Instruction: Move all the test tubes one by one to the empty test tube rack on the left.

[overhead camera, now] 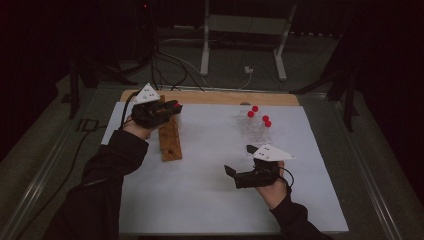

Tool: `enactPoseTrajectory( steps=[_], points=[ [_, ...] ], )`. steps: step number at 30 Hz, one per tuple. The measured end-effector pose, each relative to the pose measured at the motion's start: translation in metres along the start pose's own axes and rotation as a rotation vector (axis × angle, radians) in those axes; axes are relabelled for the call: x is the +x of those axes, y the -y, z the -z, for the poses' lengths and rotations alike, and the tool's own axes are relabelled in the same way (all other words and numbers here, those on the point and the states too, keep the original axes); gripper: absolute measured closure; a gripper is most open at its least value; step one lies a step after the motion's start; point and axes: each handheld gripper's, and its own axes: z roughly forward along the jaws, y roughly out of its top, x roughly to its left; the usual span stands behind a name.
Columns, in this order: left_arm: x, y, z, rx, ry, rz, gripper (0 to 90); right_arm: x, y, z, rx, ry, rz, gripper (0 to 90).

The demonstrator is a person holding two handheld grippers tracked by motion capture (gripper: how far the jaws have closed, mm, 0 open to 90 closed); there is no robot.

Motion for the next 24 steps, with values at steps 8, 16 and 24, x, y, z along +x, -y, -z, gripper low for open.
enactPoseTrajectory(
  steps=[8,16,24],
  points=[
    [0.030,-0.007,0.000,-0.016,-0.071,0.037,72.1,-0.001,0.000,0.001,-0.005,-0.008,-0.003,0.0],
    [0.054,-0.007,-0.003,-0.040,-0.130,0.081,72.1,0.000,-0.001,0.002,-0.006,-0.011,0.016,0.0],
    [0.077,-0.004,-0.008,-0.066,-0.204,0.129,72.1,-0.001,0.000,0.003,-0.007,-0.016,0.011,0.0]
  ],
)
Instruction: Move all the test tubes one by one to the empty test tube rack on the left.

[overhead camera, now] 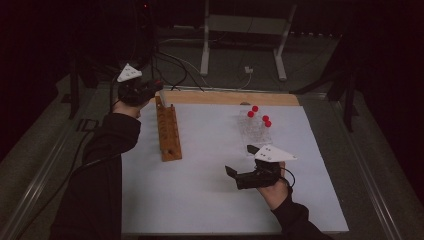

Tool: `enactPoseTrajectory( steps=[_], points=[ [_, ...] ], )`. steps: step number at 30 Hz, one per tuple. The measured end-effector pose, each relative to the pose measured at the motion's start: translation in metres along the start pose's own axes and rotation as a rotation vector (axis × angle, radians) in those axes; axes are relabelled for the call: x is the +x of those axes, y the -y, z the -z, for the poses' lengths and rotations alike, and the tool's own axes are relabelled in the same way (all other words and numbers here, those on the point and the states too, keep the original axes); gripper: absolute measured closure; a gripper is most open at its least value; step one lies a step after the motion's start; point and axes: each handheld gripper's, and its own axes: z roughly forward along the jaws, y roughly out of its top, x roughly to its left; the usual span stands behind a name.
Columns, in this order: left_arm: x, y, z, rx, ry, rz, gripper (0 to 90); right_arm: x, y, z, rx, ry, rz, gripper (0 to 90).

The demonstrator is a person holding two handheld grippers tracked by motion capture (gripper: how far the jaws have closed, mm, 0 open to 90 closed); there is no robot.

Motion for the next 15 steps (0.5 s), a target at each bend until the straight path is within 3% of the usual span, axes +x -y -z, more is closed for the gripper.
enactPoseTrajectory(
  steps=[8,15],
  points=[
    [0.017,0.006,-0.014,0.012,-0.080,0.021,72.1,-0.001,0.001,0.000,0.001,-0.002,-0.003,0.0],
    [0.022,0.018,-0.027,0.030,-0.115,0.028,72.1,-0.002,0.001,-0.001,0.005,-0.002,-0.004,0.0]
  ],
)
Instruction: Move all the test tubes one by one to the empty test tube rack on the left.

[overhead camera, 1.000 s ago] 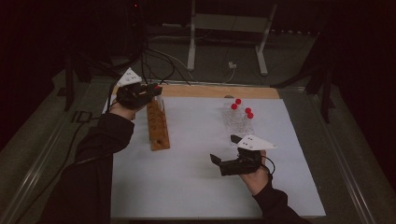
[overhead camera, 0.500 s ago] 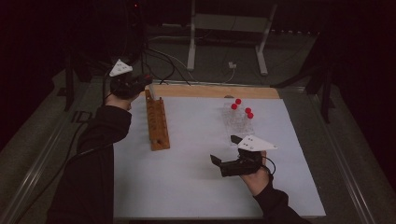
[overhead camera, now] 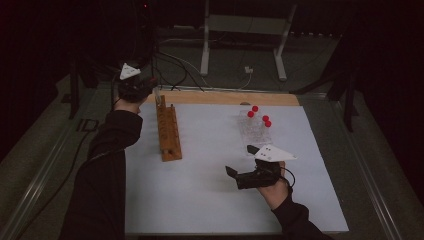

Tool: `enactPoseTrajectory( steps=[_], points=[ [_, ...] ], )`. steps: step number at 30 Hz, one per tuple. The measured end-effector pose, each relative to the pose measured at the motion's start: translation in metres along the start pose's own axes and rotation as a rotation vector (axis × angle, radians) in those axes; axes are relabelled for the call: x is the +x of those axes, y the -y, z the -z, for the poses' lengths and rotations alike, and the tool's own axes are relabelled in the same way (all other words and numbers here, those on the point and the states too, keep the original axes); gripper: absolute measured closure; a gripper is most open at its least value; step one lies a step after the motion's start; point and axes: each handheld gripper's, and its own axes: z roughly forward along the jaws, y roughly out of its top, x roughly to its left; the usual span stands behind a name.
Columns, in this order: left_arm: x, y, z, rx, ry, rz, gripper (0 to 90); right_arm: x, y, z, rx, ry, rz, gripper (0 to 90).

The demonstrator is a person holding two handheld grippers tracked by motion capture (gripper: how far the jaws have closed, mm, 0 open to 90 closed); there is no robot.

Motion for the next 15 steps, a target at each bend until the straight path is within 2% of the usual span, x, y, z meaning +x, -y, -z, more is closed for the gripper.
enactPoseTrajectory(
  steps=[1,7,10,15],
  points=[
    [0.000,0.002,-0.001,0.000,0.003,0.010,72.0,0.000,0.000,0.000,-0.002,-0.003,-0.001,0.0],
    [-0.005,0.016,-0.012,0.032,0.005,0.009,72.1,0.000,0.001,0.000,0.003,-0.005,0.001,0.0],
    [-0.006,0.023,-0.016,0.054,0.000,-0.005,72.1,0.000,0.001,0.000,0.003,-0.005,0.001,0.0],
    [-0.005,0.032,-0.018,0.065,-0.005,0.006,72.0,-0.001,0.001,0.000,0.000,-0.007,-0.003,0.0]
  ],
)
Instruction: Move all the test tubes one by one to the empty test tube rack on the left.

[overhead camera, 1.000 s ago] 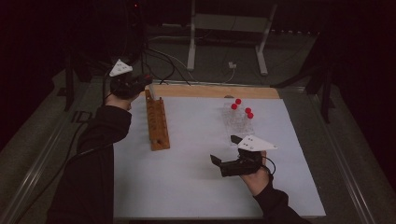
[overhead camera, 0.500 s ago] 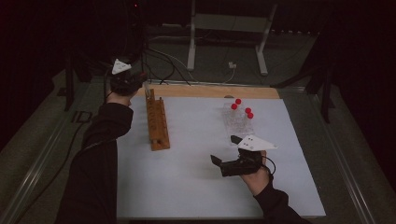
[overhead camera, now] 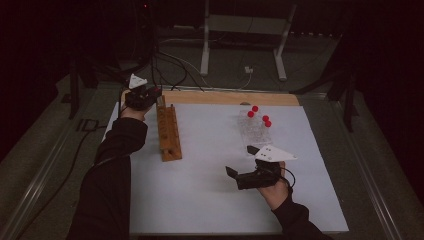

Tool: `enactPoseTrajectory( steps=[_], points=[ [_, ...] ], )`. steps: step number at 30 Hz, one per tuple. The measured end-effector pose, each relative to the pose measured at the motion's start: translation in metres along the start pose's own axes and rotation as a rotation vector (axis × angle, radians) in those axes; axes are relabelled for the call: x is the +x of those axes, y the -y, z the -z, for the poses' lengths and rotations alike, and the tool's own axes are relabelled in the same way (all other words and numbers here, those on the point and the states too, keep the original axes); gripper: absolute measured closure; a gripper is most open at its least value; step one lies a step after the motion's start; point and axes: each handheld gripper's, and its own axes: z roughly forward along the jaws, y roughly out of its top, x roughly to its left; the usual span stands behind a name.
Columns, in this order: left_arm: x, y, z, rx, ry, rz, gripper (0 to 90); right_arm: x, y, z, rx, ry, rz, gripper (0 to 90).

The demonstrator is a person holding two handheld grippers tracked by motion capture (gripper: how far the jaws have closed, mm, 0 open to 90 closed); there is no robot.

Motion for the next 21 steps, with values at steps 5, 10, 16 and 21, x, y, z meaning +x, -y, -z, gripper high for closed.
enactPoseTrajectory(
  steps=[5,10,16,21],
  points=[
    [0.000,0.007,-0.003,0.022,-0.001,-0.003,72.0,0.000,0.000,0.000,0.001,-0.003,-0.002,0.0],
    [-0.002,0.010,-0.004,0.028,-0.010,-0.008,71.9,0.000,-0.001,0.001,0.001,-0.002,-0.002,0.0],
    [-0.001,0.015,-0.005,0.038,-0.015,0.003,71.9,-0.001,-0.001,0.002,-0.003,-0.001,-0.005,0.0],
    [-0.002,0.012,-0.005,0.069,-0.005,-0.012,70.8,-0.001,-0.002,0.002,-0.006,-0.003,-0.004,0.0]
  ],
)
